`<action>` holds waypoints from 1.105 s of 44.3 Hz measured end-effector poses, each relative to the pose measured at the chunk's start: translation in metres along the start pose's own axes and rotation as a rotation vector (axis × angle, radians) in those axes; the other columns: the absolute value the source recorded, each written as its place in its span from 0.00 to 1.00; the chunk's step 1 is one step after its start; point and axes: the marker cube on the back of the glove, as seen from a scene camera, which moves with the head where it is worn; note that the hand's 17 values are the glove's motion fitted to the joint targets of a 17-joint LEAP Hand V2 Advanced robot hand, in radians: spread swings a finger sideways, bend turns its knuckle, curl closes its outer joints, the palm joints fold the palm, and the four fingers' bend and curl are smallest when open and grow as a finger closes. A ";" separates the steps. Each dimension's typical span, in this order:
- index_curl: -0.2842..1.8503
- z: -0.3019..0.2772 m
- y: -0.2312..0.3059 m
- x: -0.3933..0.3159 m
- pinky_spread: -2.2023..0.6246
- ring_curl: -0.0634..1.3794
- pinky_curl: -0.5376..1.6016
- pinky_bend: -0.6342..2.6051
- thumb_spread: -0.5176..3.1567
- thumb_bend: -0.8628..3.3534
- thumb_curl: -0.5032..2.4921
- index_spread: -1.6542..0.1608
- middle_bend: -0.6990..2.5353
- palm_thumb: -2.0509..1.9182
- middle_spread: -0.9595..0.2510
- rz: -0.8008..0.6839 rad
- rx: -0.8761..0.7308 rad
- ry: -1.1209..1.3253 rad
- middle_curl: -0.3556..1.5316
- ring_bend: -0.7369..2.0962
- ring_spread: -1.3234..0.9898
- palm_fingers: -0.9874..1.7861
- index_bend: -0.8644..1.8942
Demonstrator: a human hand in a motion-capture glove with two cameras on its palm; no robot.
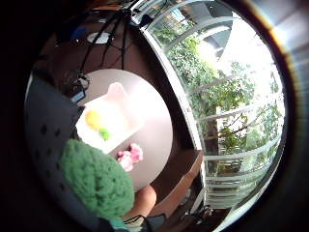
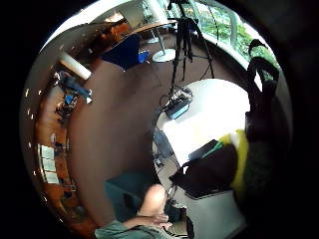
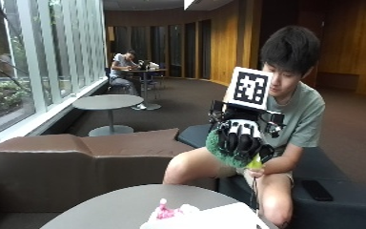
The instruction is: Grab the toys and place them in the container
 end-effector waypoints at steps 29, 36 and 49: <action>0.37 0.018 0.070 0.146 0.79 0.30 0.47 0.50 0.48 0.19 0.33 0.74 0.25 0.49 0.69 0.250 -0.405 -0.007 0.43 0.42 0.57 0.26 0.36; 0.34 0.060 0.091 0.175 0.80 0.29 0.45 0.48 0.49 0.19 0.30 0.75 0.25 0.49 0.71 0.302 -0.546 -0.028 0.40 0.40 0.58 0.27 0.35; 0.27 0.215 0.151 0.179 0.80 0.28 0.44 0.49 0.49 0.19 0.27 0.78 0.25 0.50 0.77 0.286 -0.746 -0.146 0.36 0.38 0.59 0.25 0.32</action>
